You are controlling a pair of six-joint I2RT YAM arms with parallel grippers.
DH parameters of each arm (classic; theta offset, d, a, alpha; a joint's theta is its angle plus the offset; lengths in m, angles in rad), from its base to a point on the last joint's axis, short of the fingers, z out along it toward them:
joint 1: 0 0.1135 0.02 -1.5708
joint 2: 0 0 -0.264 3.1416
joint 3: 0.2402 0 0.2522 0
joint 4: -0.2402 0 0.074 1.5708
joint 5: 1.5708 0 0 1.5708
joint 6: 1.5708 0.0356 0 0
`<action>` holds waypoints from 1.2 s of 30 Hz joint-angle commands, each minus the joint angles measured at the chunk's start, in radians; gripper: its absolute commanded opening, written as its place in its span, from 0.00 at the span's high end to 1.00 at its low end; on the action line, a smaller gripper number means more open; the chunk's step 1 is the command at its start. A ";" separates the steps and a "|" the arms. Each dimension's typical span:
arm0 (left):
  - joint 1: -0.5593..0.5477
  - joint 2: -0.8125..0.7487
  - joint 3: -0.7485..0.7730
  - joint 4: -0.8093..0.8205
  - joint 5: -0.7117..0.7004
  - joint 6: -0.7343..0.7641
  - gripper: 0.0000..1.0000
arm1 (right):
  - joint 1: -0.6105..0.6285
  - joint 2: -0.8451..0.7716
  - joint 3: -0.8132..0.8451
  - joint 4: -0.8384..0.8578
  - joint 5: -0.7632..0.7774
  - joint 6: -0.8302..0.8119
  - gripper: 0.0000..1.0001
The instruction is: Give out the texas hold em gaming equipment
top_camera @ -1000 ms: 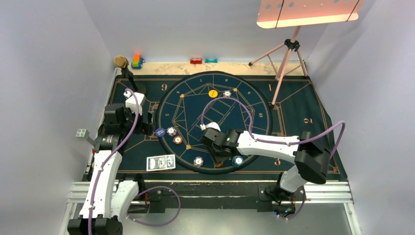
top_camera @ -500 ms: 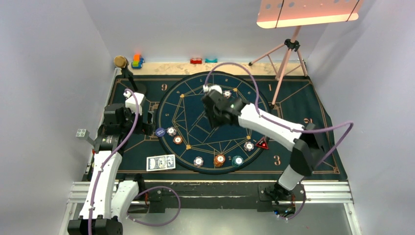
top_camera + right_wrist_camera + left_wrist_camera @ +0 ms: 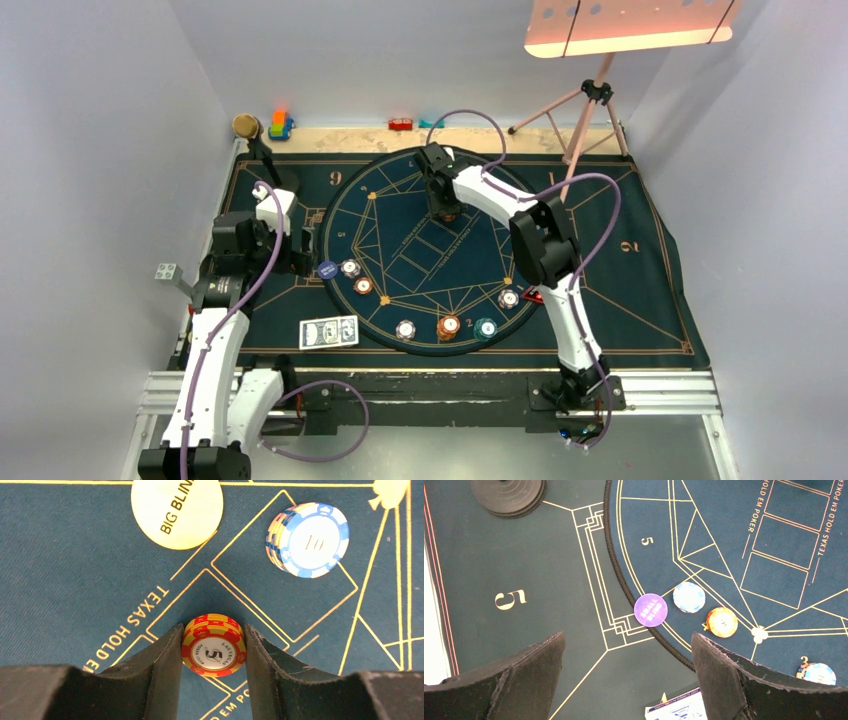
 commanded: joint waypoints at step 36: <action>0.007 -0.021 -0.010 0.029 0.015 0.008 0.00 | -0.001 -0.200 -0.125 0.067 -0.085 0.047 0.19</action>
